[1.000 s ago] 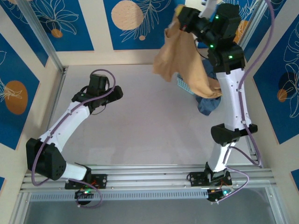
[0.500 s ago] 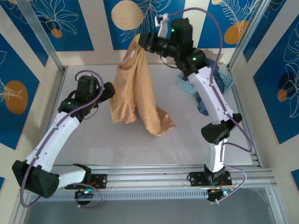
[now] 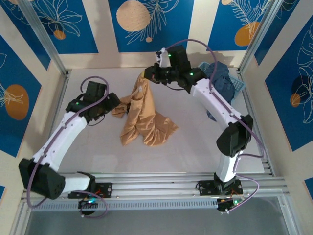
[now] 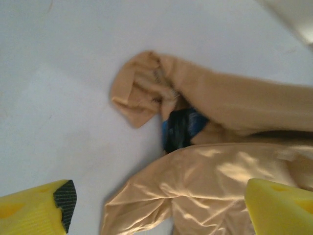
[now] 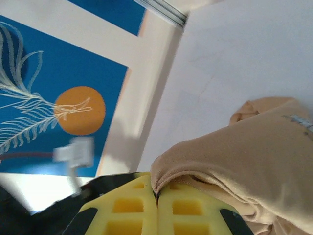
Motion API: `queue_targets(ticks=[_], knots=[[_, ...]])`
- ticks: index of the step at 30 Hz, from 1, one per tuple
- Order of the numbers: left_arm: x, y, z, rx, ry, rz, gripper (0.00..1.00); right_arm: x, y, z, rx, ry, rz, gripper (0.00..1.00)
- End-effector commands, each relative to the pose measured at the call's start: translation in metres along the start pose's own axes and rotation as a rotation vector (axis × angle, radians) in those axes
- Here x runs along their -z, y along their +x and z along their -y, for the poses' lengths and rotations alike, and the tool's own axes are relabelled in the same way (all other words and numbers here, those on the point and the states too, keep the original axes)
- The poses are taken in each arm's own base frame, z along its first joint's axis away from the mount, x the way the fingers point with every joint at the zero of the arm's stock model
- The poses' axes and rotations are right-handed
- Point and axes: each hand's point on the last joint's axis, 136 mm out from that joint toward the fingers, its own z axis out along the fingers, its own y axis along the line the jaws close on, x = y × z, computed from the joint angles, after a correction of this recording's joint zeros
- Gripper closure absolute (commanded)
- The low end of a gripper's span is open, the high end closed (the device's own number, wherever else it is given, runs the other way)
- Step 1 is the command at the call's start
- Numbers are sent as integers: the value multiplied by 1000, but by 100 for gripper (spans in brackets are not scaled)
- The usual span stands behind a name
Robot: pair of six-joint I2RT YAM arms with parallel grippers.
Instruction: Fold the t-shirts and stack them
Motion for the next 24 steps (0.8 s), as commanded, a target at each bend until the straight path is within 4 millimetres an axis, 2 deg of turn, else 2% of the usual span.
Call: queue_targets(ticks=[1,7,10,12,15,19,22,24], knots=[[-25,17,-16,170,-49,-145,7,38,18,-41,122,-133,-39,100],[-80,8,-11,365,-67,-197,4,46,115,-27,147,-200,-301,100],[-110,2,-1,420,-84,-232,3,44,161,-18,145,-217,-421,100],[-130,6,3,455,-117,-282,2,39,184,-13,140,-224,-485,100],[-155,19,-1,467,-210,-358,2,28,208,-7,129,-226,-557,100],[-171,28,-21,445,-320,-360,4,19,223,-4,125,-224,-599,100],[-185,28,-32,431,-359,-336,10,18,235,-9,124,-267,-650,100],[-196,22,-32,439,-342,-308,13,18,247,-12,129,-293,-702,100]])
